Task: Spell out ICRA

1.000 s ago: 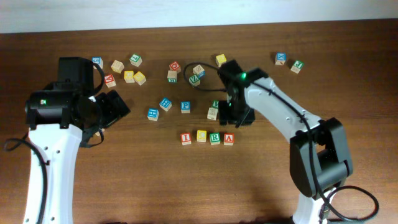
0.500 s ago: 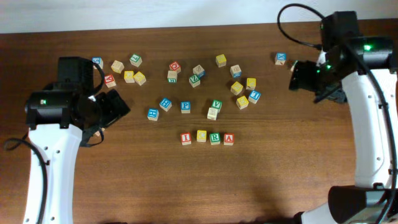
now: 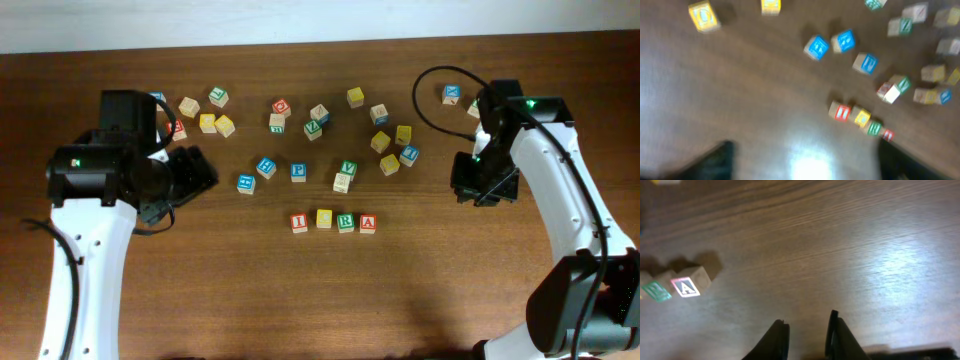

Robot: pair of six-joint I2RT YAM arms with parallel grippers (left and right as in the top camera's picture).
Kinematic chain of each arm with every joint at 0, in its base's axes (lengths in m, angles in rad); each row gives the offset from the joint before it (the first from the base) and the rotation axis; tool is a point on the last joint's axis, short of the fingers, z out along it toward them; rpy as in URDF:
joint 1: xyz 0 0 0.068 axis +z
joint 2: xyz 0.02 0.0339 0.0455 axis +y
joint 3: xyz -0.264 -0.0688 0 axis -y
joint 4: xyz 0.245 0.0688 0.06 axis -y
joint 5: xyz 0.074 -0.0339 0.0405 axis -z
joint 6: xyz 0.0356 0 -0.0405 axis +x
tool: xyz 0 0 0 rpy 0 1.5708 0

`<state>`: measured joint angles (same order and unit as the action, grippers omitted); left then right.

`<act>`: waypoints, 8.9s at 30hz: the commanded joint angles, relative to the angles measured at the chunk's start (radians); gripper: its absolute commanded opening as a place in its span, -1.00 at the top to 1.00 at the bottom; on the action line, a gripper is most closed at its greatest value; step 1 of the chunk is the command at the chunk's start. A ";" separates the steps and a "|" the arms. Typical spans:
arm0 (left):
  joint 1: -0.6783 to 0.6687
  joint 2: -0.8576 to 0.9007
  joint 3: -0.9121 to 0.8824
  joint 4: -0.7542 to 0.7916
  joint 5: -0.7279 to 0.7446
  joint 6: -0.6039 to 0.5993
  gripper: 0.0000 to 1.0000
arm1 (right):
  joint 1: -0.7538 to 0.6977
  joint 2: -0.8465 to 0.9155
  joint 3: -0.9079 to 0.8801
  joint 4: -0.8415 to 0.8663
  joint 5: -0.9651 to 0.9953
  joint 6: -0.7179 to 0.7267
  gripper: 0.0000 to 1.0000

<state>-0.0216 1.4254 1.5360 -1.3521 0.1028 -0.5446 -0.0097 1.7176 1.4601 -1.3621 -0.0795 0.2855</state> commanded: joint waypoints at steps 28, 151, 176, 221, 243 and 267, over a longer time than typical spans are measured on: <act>-0.327 0.565 -0.271 0.412 0.168 0.105 1.00 | 0.327 0.138 -0.316 0.512 -0.251 0.256 0.91; -0.542 0.638 -0.061 0.415 -0.038 -0.050 1.00 | 0.153 0.137 -0.316 0.464 -0.100 0.112 0.89; -0.521 0.637 -0.041 0.426 -0.021 -0.044 1.00 | 0.154 0.137 -0.316 0.465 -0.116 0.112 0.89; -0.430 0.635 -0.160 0.326 0.172 0.052 1.00 | 0.364 0.137 -0.317 0.619 -0.264 0.217 0.91; -0.429 0.635 -0.160 0.307 0.003 0.042 1.00 | 0.362 0.137 -0.317 0.577 -0.122 0.217 0.69; -0.251 0.028 -0.019 0.101 -0.103 0.094 -0.98 | 0.218 -1.018 -0.159 -0.143 -0.013 0.194 -0.97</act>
<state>-0.2779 1.4586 1.5078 -1.2491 0.0101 -0.4603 0.2054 0.7357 1.2945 -1.4986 -0.1043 0.4595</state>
